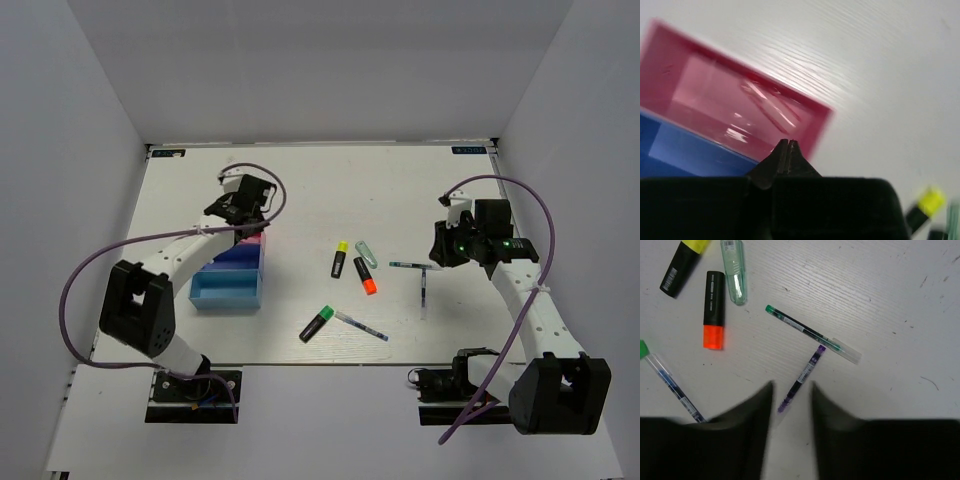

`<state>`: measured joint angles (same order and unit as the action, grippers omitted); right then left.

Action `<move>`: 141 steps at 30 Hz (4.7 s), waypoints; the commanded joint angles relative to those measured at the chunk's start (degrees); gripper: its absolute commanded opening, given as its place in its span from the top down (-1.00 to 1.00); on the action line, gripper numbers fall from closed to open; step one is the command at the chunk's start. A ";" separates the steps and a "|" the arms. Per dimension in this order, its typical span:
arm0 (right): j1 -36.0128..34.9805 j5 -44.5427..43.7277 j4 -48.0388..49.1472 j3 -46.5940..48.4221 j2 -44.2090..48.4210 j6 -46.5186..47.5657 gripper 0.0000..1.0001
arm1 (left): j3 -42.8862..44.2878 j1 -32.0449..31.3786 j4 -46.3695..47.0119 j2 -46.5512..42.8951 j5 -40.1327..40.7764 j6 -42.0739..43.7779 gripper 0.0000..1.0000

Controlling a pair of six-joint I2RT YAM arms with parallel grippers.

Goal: Sort the stationery into containers
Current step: Place the stationery into the container, then grab a piece of stationery with the left arm

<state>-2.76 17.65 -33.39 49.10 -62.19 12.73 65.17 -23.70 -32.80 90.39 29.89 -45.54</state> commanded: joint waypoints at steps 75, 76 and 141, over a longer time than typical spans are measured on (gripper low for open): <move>-2.42 -1.21 -0.63 2.67 -1.53 -1.75 -0.04 | 49.35 -28.24 -12.99 42.59 -11.08 -10.71 -0.15; -2.51 -1.13 -0.63 2.67 -1.27 -1.75 -0.04 | 49.62 -28.07 -14.21 43.63 -11.25 -10.80 -0.15; 1.27 7.57 -1.24 1.79 1.99 -2.45 1.00 | 14.31 -16.39 -13.53 5.86 -16.97 2.22 1.00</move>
<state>-1.61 23.16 -34.65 51.46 -59.92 9.58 83.99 -46.44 -48.88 105.60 12.21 -40.01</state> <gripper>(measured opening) 0.002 0.375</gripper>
